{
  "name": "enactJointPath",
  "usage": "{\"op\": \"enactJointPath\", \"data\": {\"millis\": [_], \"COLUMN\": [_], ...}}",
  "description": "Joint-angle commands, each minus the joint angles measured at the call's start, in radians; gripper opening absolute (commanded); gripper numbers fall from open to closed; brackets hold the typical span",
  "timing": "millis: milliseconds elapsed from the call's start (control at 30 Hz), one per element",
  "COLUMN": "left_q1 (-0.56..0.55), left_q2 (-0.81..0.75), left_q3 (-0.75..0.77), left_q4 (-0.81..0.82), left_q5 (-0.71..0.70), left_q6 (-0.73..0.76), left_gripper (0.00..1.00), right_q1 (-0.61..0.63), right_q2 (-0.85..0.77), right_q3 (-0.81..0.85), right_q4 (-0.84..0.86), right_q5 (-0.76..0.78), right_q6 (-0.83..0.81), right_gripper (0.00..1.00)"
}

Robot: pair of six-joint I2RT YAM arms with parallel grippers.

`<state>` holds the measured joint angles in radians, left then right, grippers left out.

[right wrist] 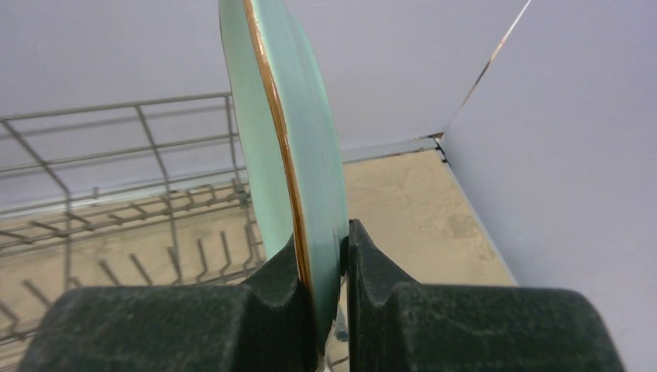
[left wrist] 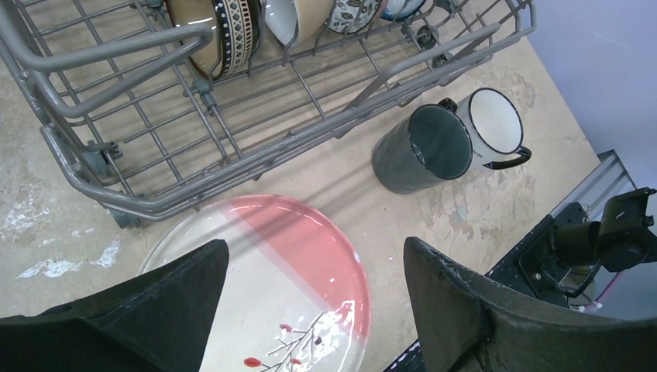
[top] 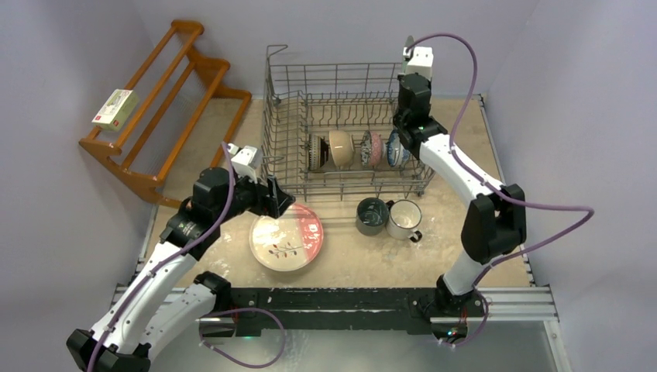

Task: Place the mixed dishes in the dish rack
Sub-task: Insert the plate into the dish rack.

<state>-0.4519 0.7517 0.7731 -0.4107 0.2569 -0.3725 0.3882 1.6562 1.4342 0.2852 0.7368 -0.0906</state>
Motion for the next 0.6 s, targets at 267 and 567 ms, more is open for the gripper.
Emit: {"op": "enactJointPath", "data": {"millis": [267, 567], "left_q1": [-0.002, -0.002], "left_q2": [-0.003, 0.019], "left_q3": [-0.003, -0.001], "left_q4": [0.01, 0.007], "left_q5": [-0.009, -0.013], "left_q6": [0.03, 0.032], "left_gripper": [0.81, 0.81], "right_q1": [-0.124, -0.129], "right_q2": [0.115, 0.163], "right_q3": [0.128, 0.18], "right_q4": [0.222, 0.216], "right_q5": [-0.177, -0.207], "right_q6": [-0.026, -0.032], "right_gripper": [0.0, 0.0]}}
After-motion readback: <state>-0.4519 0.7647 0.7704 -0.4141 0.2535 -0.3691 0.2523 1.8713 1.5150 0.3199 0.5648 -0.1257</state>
